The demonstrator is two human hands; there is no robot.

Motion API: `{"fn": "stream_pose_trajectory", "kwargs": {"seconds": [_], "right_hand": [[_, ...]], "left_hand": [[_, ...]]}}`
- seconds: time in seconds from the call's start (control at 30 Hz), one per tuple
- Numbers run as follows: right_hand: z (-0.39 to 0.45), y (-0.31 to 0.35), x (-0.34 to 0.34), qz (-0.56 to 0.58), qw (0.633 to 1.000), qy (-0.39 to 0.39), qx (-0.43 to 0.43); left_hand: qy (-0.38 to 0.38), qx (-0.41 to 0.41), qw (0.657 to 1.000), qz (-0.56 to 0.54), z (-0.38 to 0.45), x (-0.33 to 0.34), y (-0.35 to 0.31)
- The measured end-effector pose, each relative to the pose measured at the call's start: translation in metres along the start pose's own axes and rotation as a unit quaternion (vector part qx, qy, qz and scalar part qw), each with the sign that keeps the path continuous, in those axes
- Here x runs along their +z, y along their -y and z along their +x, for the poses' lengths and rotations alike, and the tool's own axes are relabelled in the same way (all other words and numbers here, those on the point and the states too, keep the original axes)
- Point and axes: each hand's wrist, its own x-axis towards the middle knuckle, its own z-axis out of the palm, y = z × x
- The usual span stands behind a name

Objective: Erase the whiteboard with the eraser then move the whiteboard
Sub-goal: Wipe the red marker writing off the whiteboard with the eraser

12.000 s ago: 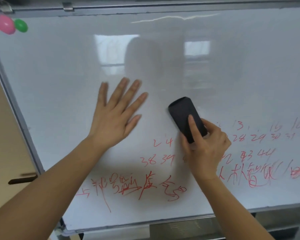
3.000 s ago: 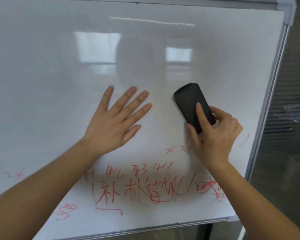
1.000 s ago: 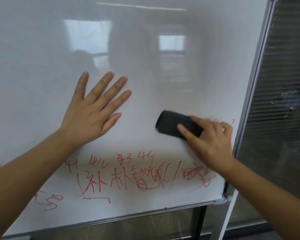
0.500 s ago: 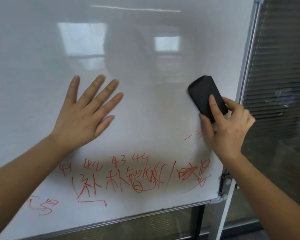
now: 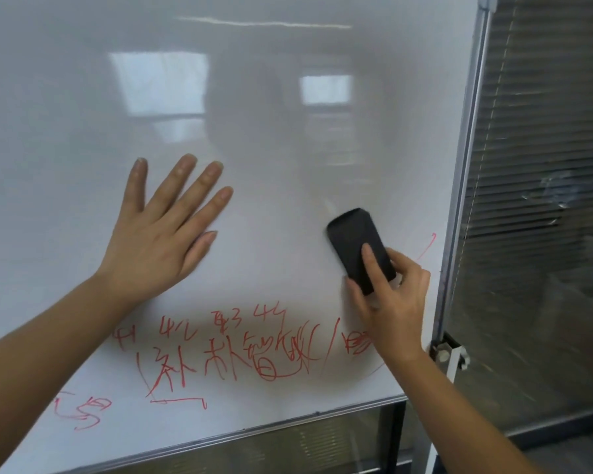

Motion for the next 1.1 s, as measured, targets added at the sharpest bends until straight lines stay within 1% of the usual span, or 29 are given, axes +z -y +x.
{"fn": "stream_pose_trajectory", "kwargs": {"seconds": [0.1, 0.2, 0.27, 0.33, 0.5, 0.6, 0.7, 0.77, 0.83, 1.0, 1.1], "right_hand": [[-0.002, -0.005, -0.002, 0.019, 0.999, 0.022, -0.013], [0.006, -0.015, -0.008, 0.006, 0.999, 0.028, -0.032], [0.013, -0.026, -0.014, -0.002, 0.999, 0.027, -0.026], [0.019, -0.04, -0.02, -0.013, 1.0, 0.017, -0.007], [0.027, -0.064, -0.029, -0.046, 0.996, -0.006, 0.082], [0.024, -0.061, -0.024, -0.029, 0.994, -0.027, 0.1], [0.02, -0.047, -0.016, 0.002, 0.991, -0.046, 0.122], [0.016, -0.036, -0.011, 0.003, 0.99, -0.05, 0.13], [0.011, -0.022, -0.007, -0.014, 0.992, -0.04, 0.12], [-0.013, 0.018, 0.004, -0.034, 0.999, 0.019, 0.017], [-0.02, 0.023, 0.005, -0.043, 0.998, 0.038, -0.017]], "left_hand": [[0.0, 0.0, 1.0, 0.003, 0.0, 0.0, 0.0], [-0.003, 0.002, 1.0, -0.003, 0.001, -0.001, -0.002], [-0.005, 0.001, 1.0, -0.008, 0.002, -0.002, -0.002], [-0.007, -0.001, 1.0, -0.011, 0.001, -0.002, -0.002], [-0.01, -0.001, 1.0, -0.013, 0.002, -0.003, -0.004], [-0.009, -0.006, 1.0, -0.014, 0.002, -0.003, -0.005], [-0.005, -0.008, 1.0, -0.014, 0.0, -0.003, -0.006], [-0.003, -0.007, 1.0, -0.015, 0.0, -0.004, -0.005], [-0.003, -0.007, 1.0, -0.016, 0.001, -0.004, -0.006], [-0.001, -0.014, 1.0, -0.015, 0.001, -0.003, -0.008], [-0.001, -0.012, 1.0, -0.017, 0.001, -0.003, -0.007]]}}
